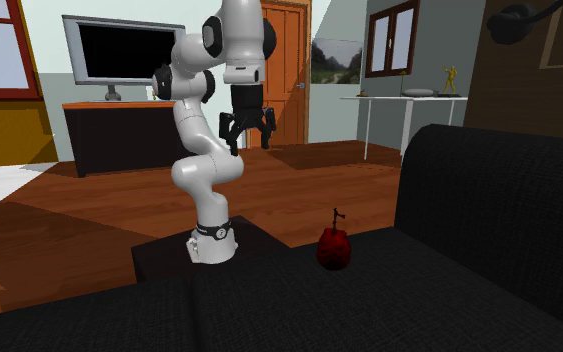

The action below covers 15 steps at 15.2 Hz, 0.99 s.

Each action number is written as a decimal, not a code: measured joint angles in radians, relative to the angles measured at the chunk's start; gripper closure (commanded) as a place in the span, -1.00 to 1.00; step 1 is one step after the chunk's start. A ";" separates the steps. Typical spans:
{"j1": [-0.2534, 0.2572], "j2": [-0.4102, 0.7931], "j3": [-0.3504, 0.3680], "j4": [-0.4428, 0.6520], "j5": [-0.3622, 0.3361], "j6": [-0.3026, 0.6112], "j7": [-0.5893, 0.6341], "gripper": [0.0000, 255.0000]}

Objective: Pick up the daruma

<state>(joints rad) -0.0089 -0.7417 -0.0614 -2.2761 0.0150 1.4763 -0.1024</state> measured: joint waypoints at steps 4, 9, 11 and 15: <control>0.003 0.017 0.005 -0.038 0.015 0.094 0.012 -1.00; 0.015 0.084 0.023 -0.110 0.052 0.330 0.039 -1.00; 0.020 0.125 0.031 -0.124 0.067 0.425 0.048 -1.00; 0.031 0.216 0.040 -0.144 0.094 0.616 0.057 -1.00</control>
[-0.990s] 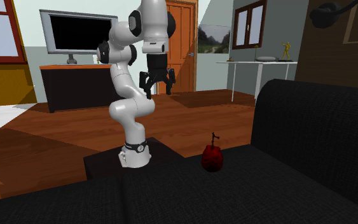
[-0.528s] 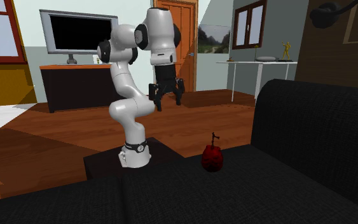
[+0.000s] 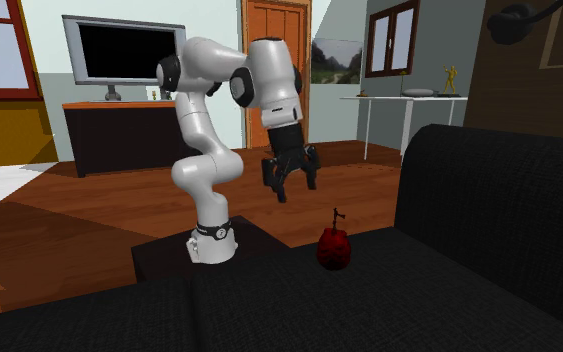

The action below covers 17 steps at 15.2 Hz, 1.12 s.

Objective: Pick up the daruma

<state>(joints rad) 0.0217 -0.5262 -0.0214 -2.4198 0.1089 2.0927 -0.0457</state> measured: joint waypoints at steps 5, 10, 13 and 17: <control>0.016 0.143 0.012 0.025 0.036 0.222 0.007 -1.00; 0.030 0.243 0.024 0.036 0.062 0.373 0.014 -1.00; 0.034 0.268 0.023 0.016 0.071 0.421 0.005 -1.00; 0.036 0.281 0.022 -0.004 0.079 0.454 -0.004 1.00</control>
